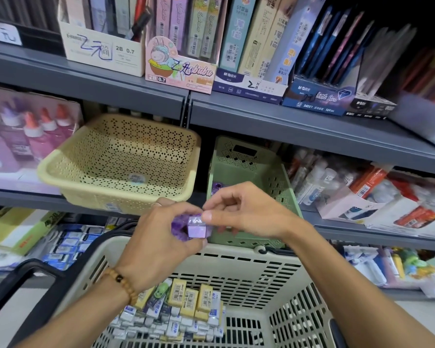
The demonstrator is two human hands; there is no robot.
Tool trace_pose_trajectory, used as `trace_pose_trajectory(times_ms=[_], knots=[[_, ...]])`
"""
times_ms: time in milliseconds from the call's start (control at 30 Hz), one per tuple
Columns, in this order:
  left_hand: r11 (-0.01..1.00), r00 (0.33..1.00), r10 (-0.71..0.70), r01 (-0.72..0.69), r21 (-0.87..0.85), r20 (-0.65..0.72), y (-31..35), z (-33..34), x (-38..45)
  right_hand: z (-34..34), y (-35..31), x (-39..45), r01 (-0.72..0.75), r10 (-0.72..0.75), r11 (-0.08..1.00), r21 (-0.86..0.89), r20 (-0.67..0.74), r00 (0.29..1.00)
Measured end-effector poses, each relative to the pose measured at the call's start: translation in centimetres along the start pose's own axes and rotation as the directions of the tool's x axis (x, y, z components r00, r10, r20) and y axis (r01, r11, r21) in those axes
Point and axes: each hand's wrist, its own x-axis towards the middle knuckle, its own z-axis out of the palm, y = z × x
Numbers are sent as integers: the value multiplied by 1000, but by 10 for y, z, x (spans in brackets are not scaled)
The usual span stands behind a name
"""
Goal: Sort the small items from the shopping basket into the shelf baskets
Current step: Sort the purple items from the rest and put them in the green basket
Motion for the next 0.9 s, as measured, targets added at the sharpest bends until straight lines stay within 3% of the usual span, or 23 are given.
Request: trace_pose_trajectory(times_ms=[133, 200, 267, 333, 400, 533, 800, 900], knots=[[1000, 999, 21, -22, -20, -37, 2, 2, -1, 1, -7, -2, -18, 17, 1000, 16, 49, 999], [999, 1000, -15, 13, -52, -24, 3, 3, -1, -10, -5, -2, -10, 11, 997, 72, -4, 1000], [958, 990, -138, 144, -249, 40, 5, 3, 1, -26, 3, -3, -30, 41, 995, 91, -115, 993], [814, 951, -274, 307, -493, 140, 8, 2, 2, -37, 17, -1, -110, 95, 992, -67, -195, 976], [721, 924, -325, 380, -579, 202, 9, 0, 2, -40, 33, 5, -206, 142, 929, -309, -219, 965], [633, 915, -319, 399, -664, 246, 7, -5, 4, -31, 53, 19, -265, 197, 818, -511, -184, 963], [456, 874, -289, 484, -746, 391, -1, -5, 8, -24, 56, 37, -268, 222, 815, -514, -151, 963], [444, 867, -302, 496, -746, 396, 0, -4, 8, -24, 52, 30, -250, 176, 837, -486, -193, 965]])
